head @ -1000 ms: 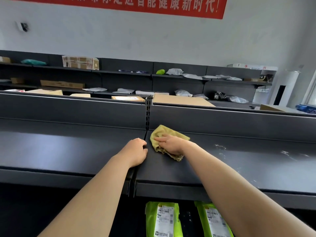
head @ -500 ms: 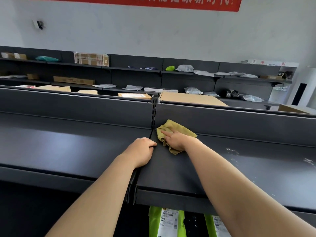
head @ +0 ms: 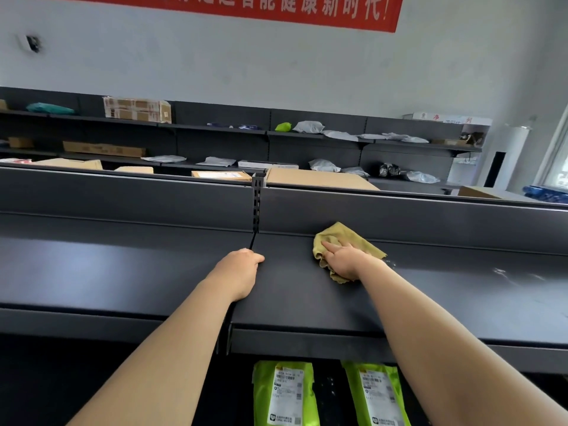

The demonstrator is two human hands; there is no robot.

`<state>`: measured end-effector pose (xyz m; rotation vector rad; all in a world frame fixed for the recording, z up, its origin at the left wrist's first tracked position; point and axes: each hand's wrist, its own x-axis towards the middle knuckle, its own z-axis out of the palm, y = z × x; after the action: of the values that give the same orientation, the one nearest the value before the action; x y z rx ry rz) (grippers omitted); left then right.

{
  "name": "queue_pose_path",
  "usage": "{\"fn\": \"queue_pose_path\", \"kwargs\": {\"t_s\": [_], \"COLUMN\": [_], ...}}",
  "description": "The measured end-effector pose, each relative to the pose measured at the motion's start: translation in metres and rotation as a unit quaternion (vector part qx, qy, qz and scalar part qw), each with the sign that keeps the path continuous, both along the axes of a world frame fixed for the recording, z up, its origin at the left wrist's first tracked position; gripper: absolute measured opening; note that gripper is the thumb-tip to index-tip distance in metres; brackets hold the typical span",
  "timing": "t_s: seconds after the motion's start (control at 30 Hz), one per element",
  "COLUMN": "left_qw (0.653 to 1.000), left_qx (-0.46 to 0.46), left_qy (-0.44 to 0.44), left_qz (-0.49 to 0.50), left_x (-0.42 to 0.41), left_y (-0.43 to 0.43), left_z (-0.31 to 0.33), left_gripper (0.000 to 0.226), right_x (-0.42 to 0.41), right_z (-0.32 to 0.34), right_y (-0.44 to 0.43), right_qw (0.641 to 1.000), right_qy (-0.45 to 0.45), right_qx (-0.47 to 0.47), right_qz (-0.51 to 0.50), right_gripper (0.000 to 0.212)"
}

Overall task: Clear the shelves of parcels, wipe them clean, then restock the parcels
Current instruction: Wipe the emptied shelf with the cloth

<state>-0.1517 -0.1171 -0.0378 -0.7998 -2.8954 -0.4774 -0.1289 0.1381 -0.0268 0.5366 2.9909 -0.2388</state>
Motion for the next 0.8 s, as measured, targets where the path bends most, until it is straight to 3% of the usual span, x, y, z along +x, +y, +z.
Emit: {"fn": "queue_pose_path", "kwargs": {"t_s": [0.47, 0.8], "left_qw": [1.000, 0.999], "left_qx": [-0.001, 0.032], "left_qy": [-0.014, 0.033], "left_qz": [-0.009, -0.017], "left_x": [0.051, 0.090], "left_y": [0.006, 0.002], "left_z": [0.002, -0.009], "left_gripper": [0.020, 0.020], "right_x": [0.070, 0.142], "right_z": [0.003, 0.002], "right_y": [-0.059, -0.032], "right_qw": [0.999, 1.000], "right_qy": [0.013, 0.020], "right_qx": [0.011, 0.016], "right_qz": [0.051, 0.012], "right_gripper": [0.051, 0.053]}}
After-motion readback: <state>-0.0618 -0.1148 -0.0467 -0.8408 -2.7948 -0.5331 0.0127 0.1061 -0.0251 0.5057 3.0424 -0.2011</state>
